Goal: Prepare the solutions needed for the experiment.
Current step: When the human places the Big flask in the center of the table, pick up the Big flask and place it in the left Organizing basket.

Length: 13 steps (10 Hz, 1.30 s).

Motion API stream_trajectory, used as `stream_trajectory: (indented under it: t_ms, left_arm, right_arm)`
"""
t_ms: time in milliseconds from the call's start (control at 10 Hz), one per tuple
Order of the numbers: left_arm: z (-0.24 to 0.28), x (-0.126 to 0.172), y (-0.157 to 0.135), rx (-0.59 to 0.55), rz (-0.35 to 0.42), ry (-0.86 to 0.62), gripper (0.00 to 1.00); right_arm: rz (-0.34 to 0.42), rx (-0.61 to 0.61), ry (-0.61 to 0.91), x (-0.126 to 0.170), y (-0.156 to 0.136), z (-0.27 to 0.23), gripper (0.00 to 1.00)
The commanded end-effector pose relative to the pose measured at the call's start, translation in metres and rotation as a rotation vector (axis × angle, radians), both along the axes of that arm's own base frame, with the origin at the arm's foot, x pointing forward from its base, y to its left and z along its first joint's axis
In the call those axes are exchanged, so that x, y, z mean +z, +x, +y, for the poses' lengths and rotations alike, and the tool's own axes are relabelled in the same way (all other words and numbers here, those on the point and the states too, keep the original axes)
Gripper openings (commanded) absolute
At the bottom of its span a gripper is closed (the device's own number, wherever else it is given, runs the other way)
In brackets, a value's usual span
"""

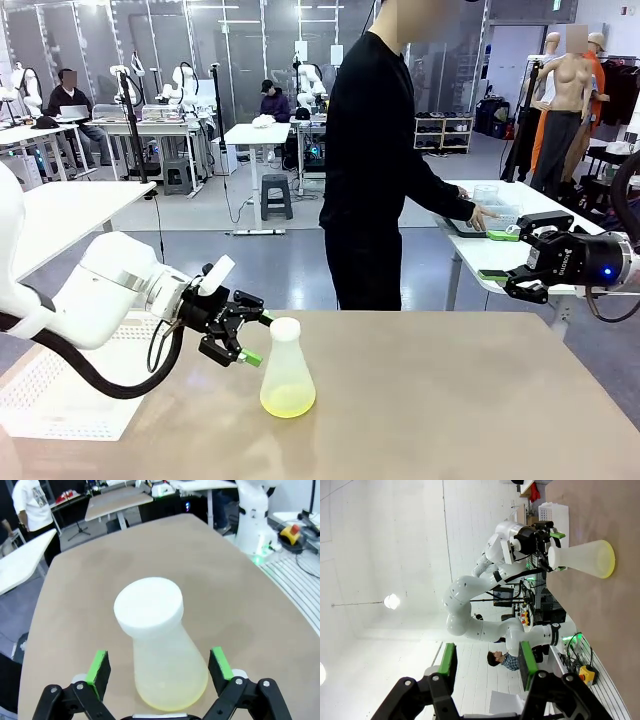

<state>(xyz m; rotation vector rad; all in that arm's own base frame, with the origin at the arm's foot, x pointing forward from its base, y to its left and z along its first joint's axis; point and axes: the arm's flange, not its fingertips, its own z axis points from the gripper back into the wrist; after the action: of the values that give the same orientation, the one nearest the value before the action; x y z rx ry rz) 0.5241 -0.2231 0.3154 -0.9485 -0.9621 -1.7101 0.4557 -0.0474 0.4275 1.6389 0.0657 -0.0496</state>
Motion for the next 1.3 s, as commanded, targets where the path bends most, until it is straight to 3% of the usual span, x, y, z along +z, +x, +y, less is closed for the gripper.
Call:
stream_trajectory:
  t_ms: [0,700,1200]
  left_arm:
    - [-0.002,-0.011,0.005,-0.025,-0.001,-0.102,1.00]
    - [0.006,-0.042,0.012,-0.052,0.134,-0.327,1.00]
    - [-0.013,-0.057,0.021,-0.091,0.206,-0.341,1.00]
  right_arm:
    - [-0.013,-0.002,0.021,0.001,0.000,0.000,0.63]
    - [-0.013,-0.002,0.021,0.001,0.000,0.000,0.63]
    - [-0.013,-0.002,0.021,0.001,0.000,0.000,0.63]
